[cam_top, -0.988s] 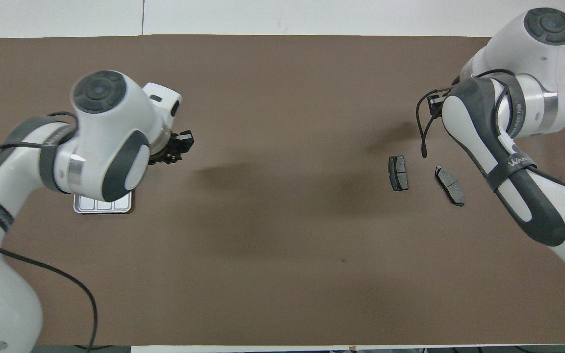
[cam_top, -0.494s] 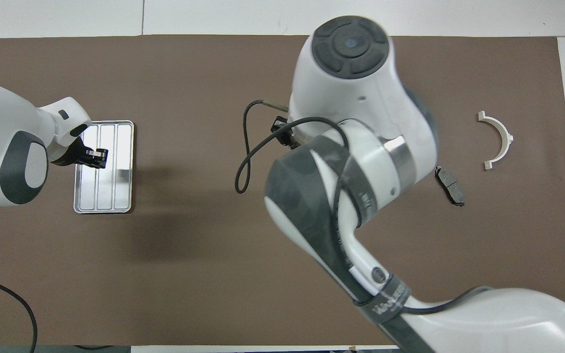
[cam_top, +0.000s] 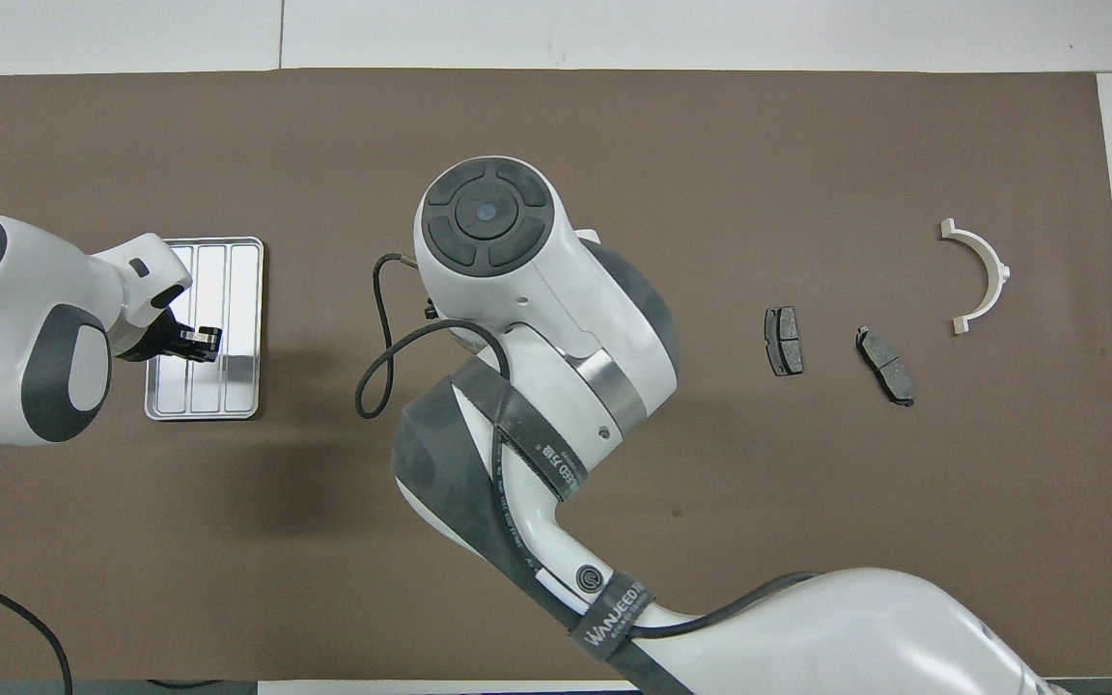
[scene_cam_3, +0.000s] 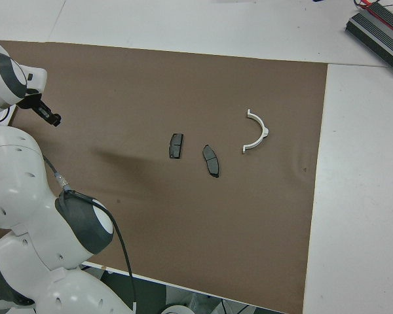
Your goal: Pick bearing gear from pile to tray
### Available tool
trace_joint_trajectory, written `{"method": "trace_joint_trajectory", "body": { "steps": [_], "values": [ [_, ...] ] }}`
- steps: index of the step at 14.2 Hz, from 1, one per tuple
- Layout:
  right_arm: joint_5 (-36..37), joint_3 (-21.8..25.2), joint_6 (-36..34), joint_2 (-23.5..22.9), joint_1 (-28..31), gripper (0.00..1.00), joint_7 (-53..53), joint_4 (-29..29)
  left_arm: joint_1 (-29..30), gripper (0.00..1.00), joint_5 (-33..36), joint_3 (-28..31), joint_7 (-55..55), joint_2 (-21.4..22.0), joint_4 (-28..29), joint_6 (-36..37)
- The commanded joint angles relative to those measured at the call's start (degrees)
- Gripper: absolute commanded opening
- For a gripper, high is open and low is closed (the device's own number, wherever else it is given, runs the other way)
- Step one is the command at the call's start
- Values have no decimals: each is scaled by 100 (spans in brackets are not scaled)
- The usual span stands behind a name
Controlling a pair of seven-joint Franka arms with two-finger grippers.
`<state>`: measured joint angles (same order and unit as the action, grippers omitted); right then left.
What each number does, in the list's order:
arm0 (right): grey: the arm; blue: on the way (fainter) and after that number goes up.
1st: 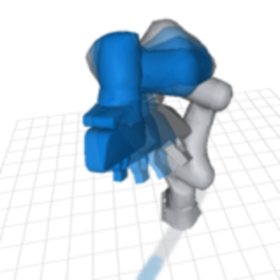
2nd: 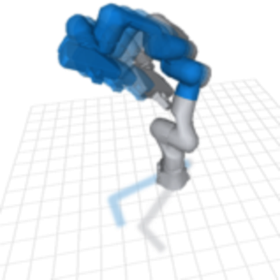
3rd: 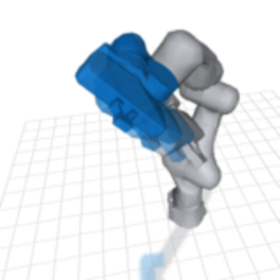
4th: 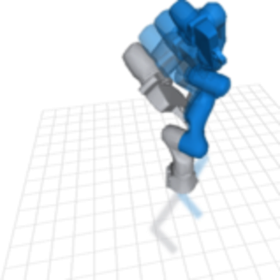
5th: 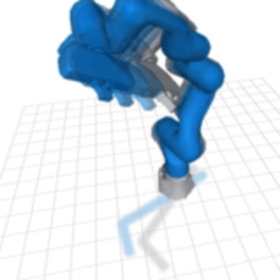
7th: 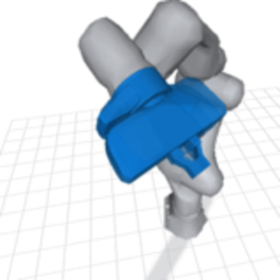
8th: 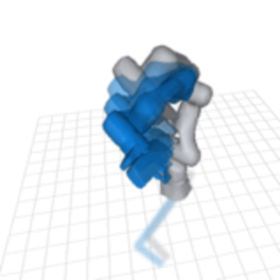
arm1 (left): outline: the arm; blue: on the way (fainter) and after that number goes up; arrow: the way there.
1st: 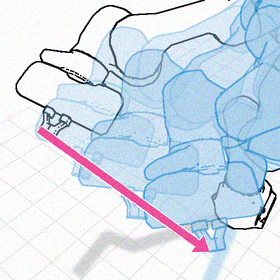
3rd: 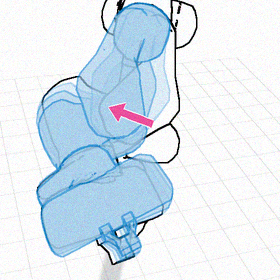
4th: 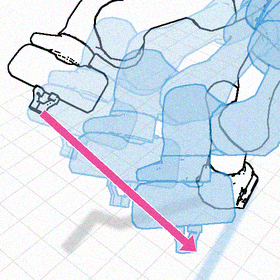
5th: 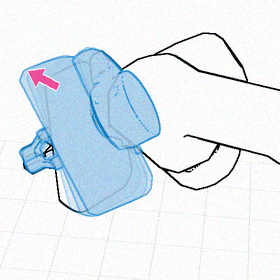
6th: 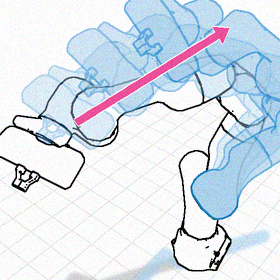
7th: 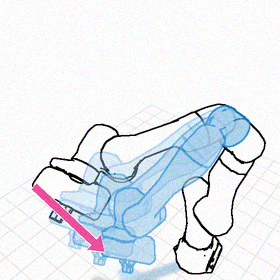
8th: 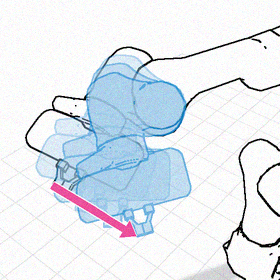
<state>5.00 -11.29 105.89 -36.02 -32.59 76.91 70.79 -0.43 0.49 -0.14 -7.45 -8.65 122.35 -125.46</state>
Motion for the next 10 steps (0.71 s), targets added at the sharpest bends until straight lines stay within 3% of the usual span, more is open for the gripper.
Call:
{"method": "trace_joint_trajectory", "body": {
  "steps": [1, 5, 7, 10],
  "values": [
    [203, 22, 571, -369, -81, 0, 281, 119, 139, 25, 3, -30, -55, 275, 412, -251],
    [265, 31, 1142, -475, -28, 0, 289, 461, 193, 29, -101, -39, -28, 267, 369, -269],
    [282, 39, 1390, -476, -20, 0, 289, 629, 140, 34, -539, -30, 7, 153, -104, 55],
    [291, 48, 1626, -467, 7, 0, 281, 822, -131, 35, -726, -30, 743, 82, -168, -206]
  ]
}}
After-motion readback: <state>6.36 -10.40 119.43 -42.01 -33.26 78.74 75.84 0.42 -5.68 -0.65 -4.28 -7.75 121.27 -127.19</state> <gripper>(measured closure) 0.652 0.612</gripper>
